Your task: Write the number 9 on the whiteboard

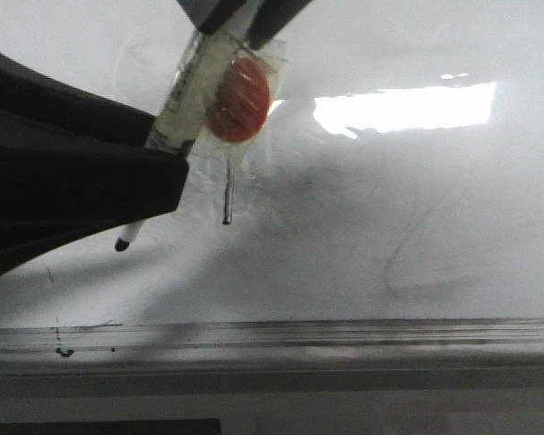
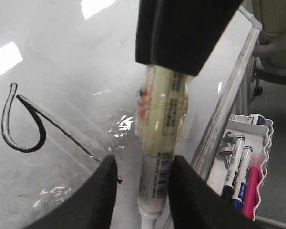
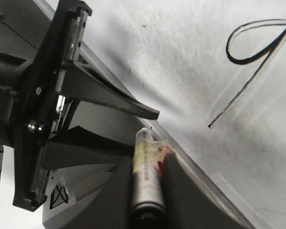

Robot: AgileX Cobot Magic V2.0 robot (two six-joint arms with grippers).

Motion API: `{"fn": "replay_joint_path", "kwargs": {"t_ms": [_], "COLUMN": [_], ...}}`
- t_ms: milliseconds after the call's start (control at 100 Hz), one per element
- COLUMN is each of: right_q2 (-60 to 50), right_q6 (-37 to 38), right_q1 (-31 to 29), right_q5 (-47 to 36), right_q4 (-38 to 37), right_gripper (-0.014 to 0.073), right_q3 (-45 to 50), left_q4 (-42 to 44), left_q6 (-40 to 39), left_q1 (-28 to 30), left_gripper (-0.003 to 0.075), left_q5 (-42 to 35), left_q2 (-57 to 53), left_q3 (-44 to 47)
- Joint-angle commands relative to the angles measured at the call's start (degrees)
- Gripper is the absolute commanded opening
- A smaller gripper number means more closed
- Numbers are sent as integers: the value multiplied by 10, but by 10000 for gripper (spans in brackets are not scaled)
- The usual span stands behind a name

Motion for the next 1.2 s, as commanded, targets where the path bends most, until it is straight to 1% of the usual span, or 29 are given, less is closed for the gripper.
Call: {"fn": "replay_joint_path", "kwargs": {"t_ms": [0, 130, 240, 290, 360, 410, 430, 480, 530, 580, 640, 710, 760, 770, 810, 910, 1040, 1190], "right_q2": [-10, -10, -10, -10, -10, -10, -10, -10, -10, -10, -10, -10, -10, -10, -10, -10, -10, -10], "right_q6": [0, 0, 0, 0, 0, 0, 0, 0, 0, 0, 0, 0, 0, 0, 0, 0, 0, 1], "right_q1": [1, 1, 1, 1, 1, 1, 1, 1, 1, 1, 1, 1, 1, 1, 1, 1, 1, 1], "right_q5": [-30, -40, -39, -39, -34, -32, -32, -35, -39, -41, -41, -39, -37, -37, -35, -33, -31, -32], "right_q4": [17, 35, 37, 37, 36, 34, 34, 34, 32, 30, 29, 29, 29, 29, 29, 29, 29, 29], "right_gripper": [-63, -63, -62, -44, 44, 154, 185, 307, 394, 441, 437, 428, 423, 422, 417, 418, 417, 417], "right_q3": [-20, -20, -20, -20, -20, -20, -20, -20, -20, -20, -20, -20, -20, -20, -20, -20, -20, -20], "left_q4": [-3, -3, -2, -2, -13, -31, -40, -65, -89, -113, -159, -244, -322, -322, -370, -415, -495, -496], "left_q6": [-5, -5, -5, -5, -6, -21, -32, -57, -79, -95, -95, -95, -94, -93, -88, -80, -76, -69], "left_q1": [-4, -4, -4, -4, -4, -4, -4, -4, -4, -4, -4, -4, -2, -2, -1, -1, 9, 30], "left_gripper": [139, -22, -20, -20, -20, -20, -20, -20, -20, -20, -20, -20, -20, -20, -21, -21, -21, -21], "left_q5": [-43, -42, -41, -41, -38, -33, -28, -15, -2, 10, 22, 27, 28, 28, 28, 33, 51, 86], "left_q2": [-3, -3, -3, -3, -3, -3, -3, -4, -6, -13, -20, -33, -43, -44, -52, -62, -58, -46], "left_q3": [-18, -18, -18, -18, -18, -18, -18, -18, -18, -18, -18, -18, -18, -18, -18, -18, -18, -18]}}
